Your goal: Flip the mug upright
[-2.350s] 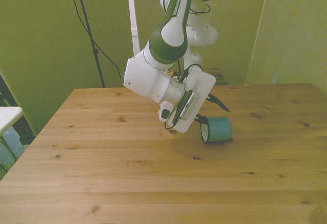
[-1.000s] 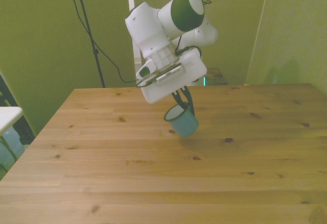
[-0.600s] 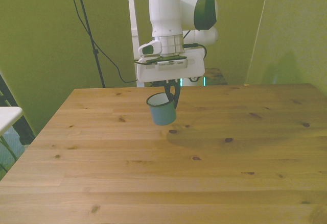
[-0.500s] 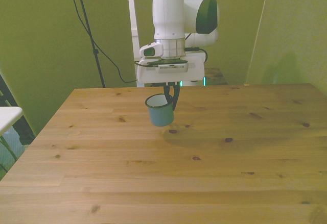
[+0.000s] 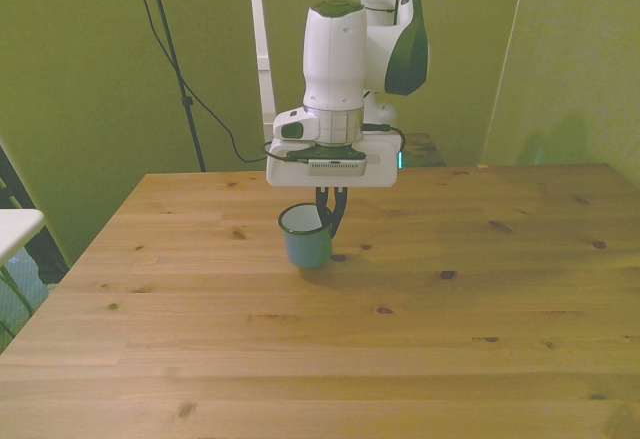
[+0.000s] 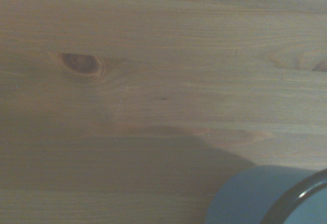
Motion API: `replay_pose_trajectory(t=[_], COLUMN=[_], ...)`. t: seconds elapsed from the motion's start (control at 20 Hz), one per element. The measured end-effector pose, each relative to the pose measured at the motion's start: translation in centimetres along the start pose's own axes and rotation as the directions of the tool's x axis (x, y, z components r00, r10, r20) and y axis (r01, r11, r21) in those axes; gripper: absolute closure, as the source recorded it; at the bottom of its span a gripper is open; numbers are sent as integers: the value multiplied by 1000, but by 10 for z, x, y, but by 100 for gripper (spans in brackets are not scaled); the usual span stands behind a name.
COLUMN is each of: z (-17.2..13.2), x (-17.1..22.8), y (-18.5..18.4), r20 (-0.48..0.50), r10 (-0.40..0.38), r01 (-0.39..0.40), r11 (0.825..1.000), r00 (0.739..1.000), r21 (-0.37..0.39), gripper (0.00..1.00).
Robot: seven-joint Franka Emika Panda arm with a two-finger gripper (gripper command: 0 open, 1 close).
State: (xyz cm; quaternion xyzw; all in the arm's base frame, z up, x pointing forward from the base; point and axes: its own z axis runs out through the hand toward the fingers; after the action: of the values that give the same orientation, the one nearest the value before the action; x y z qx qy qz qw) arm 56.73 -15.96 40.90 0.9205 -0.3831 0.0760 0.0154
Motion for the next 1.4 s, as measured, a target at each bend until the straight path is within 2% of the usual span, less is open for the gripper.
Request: replay_pose_trajectory(t=[0.25,0.3,1.0,1.2,1.4], z=[15,16,15,-11,-47], x=[5,6,10,-2,-29], y=[2,3,17,32,44], r20=[9,11,-4,-43,-122], r10=[8,10,32,39,14], r01=[-8,-9,-32,-38,-8], r11=[1000,1000,999,999,999], r00=[1000,1000,999,998,992], r21=[-13,-15,-11,19,50], gripper=[100,0,0,0,0])
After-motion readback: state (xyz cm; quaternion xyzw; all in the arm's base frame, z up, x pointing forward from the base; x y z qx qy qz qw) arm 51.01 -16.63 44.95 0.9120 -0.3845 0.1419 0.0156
